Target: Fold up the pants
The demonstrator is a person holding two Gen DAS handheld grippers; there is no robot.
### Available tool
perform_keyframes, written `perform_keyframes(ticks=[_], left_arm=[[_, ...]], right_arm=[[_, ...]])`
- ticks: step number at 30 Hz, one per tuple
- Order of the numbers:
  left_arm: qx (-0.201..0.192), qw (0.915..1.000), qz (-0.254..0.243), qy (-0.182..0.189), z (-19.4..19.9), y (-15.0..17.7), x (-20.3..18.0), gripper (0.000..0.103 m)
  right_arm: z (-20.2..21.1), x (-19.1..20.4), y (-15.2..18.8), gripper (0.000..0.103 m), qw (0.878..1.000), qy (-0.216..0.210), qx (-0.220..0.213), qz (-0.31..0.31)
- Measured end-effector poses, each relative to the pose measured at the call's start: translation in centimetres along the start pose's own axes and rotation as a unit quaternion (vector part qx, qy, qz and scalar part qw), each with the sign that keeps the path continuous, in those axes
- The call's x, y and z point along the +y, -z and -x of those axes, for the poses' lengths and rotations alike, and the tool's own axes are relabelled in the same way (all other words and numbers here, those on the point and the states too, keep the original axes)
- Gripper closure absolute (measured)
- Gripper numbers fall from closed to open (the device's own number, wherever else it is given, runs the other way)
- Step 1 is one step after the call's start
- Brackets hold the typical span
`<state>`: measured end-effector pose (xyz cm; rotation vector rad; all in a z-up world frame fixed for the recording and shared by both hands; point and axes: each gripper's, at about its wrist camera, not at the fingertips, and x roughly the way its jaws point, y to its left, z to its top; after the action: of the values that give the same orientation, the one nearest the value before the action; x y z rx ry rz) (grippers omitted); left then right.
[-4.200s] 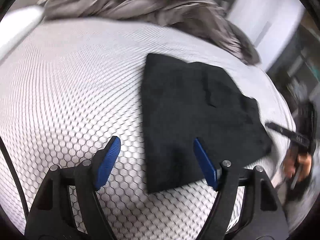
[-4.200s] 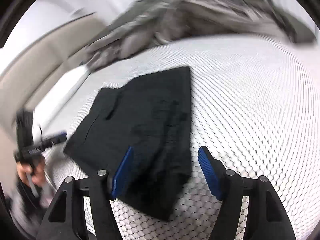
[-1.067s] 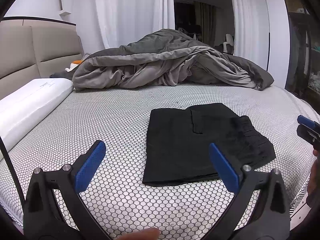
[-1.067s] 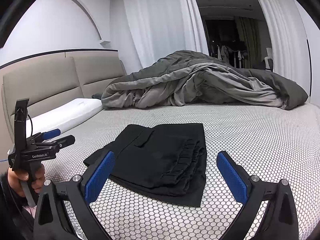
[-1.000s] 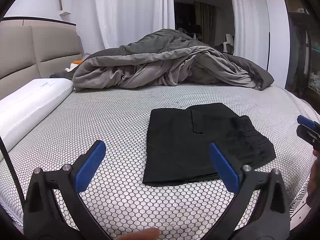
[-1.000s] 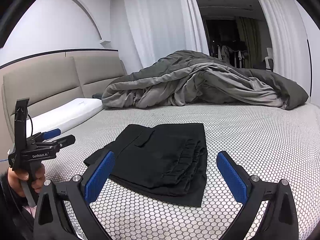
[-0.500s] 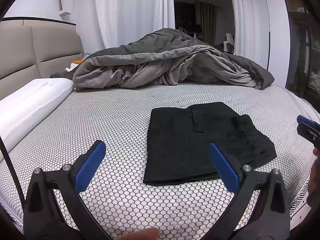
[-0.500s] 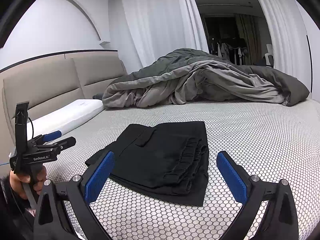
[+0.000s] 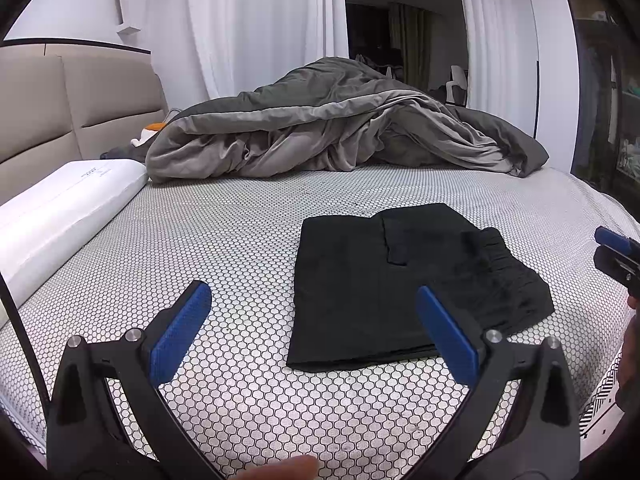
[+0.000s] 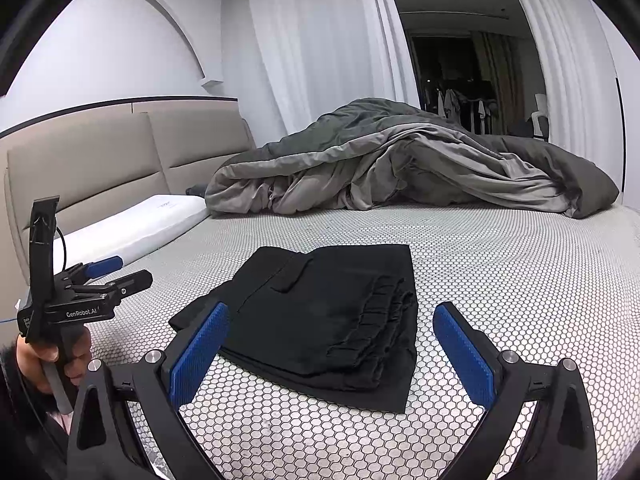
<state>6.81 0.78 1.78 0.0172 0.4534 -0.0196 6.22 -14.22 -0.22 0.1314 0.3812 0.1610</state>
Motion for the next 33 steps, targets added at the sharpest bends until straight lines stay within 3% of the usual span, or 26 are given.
perform_keyframes(ticks=[33], left_arm=[[-0.002,1.0000,-0.004,0.004,-0.5,0.1,1.3,0.001]], right_arm=[[-0.1,0.2,0.0,0.000,1.000,0.000,0.005,0.010]])
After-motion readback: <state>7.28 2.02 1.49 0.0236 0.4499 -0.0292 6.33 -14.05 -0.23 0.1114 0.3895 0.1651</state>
